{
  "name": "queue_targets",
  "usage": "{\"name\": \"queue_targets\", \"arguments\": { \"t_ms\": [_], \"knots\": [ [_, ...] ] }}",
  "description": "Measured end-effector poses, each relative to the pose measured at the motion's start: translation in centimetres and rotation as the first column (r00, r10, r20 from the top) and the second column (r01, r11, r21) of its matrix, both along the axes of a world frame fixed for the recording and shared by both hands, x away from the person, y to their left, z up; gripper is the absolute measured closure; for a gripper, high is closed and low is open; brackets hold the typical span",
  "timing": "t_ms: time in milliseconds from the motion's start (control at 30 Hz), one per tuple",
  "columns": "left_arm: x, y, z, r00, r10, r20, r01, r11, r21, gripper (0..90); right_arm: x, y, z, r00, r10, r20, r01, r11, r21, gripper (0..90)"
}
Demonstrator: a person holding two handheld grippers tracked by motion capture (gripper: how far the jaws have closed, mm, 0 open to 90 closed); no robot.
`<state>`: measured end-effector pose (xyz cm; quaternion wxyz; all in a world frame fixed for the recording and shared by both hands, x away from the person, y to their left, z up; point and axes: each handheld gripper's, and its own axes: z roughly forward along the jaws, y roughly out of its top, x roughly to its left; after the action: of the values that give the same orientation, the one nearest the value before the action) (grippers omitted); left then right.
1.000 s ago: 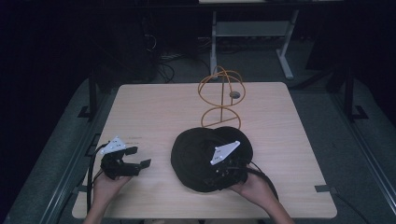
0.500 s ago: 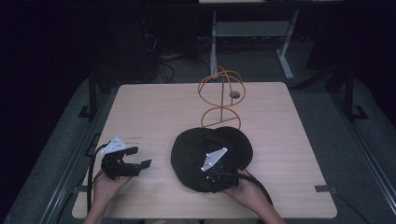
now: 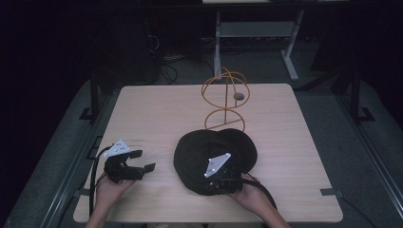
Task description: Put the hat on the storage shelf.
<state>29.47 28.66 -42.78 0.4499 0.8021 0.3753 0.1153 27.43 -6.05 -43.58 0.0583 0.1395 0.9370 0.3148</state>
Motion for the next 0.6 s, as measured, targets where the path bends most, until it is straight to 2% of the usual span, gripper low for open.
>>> {"name": "queue_targets", "arguments": {
  "t_ms": [33, 67, 100, 200, 300, 333, 367, 400, 433, 467, 567, 600],
  "knots": [
    [0.0, 0.0, 0.0, 1.0, -0.003, 0.0, 0.003, 1.0, -0.005, 17.6, -0.1, -0.2, 0.2, 0.9999, 0.008, 0.01, -0.008, 1.0, 0.009, 82.5],
    [0.0, 0.0, 0.1, 1.0, -0.005, 0.001, 0.005, 0.9999, -0.009, 17.7, -0.1, -0.3, 0.6, 0.9998, 0.014, 0.017, -0.015, 0.999, 0.028, 83.8],
    [0.0, 0.0, 0.1, 1.0, -0.009, 0.003, 0.009, 0.9999, -0.009, 17.7, -0.2, -0.6, 1.4, 0.9994, 0.018, 0.031, -0.019, 0.999, 0.042, 83.8],
    [0.1, -0.2, 0.0, 0.9998, -0.02, -0.003, 0.02, 0.9997, -0.012, 17.7, 0.0, -0.9, 2.0, 0.9991, 0.019, 0.039, -0.022, 0.998, 0.059, 83.8],
    [0.1, -0.4, 0.0, 0.9995, -0.032, -0.006, 0.032, 0.9994, -0.013, 17.7, 0.1, -1.5, 2.9, 0.9997, 0.011, 0.02, -0.013, 0.994, 0.107, 83.8],
    [0.1, -0.5, 0.1, 0.9993, -0.038, -0.003, 0.038, 0.9992, -0.012, 17.7, 0.1, -1.5, 2.9, 0.9997, 0.011, 0.02, -0.013, 0.994, 0.107, 83.8],
    [0.0, -0.6, 0.1, 0.9992, -0.039, -0.003, 0.039, 0.9991, -0.014, 17.7, 0.2, -1.9, 3.3, 0.9999, 0.01, 0.006, -0.011, 0.99, 0.144, 83.8],
    [0.0, -0.8, 0.1, 0.9991, -0.043, -0.002, 0.043, 0.9989, -0.017, 17.7, 0.2, -1.9, 3.3, 0.9999, 0.01, 0.006, -0.011, 0.99, 0.144, 83.8],
    [0.0, -1.0, 0.2, 0.9986, -0.052, 0.001, 0.052, 0.9983, -0.027, 17.7, 0.4, -2.4, 3.7, 1.0, 0.009, 0.001, -0.009, 0.984, 0.181, 84.0],
    [0.0, -1.0, 0.2, 0.9986, -0.052, 0.001, 0.052, 0.9983, -0.027, 17.7, 0.4, -2.4, 3.7, 1.0, 0.009, 0.001, -0.009, 0.984, 0.181, 84.0],
    [-0.1, -1.4, 0.3, 0.9975, -0.07, 0.001, 0.07, 0.9967, -0.041, 17.7, 0.8, -3.5, 4.6, 0.9998, 0.011, -0.015, -0.007, 0.971, 0.238, 84.1],
    [-0.1, -1.6, 0.3, 0.9972, -0.075, 0.004, 0.075, 0.9962, -0.044, 17.7, 0.8, -3.5, 4.6, 0.9998, 0.011, -0.015, -0.007, 0.971, 0.238, 84.1]
  ]
}}
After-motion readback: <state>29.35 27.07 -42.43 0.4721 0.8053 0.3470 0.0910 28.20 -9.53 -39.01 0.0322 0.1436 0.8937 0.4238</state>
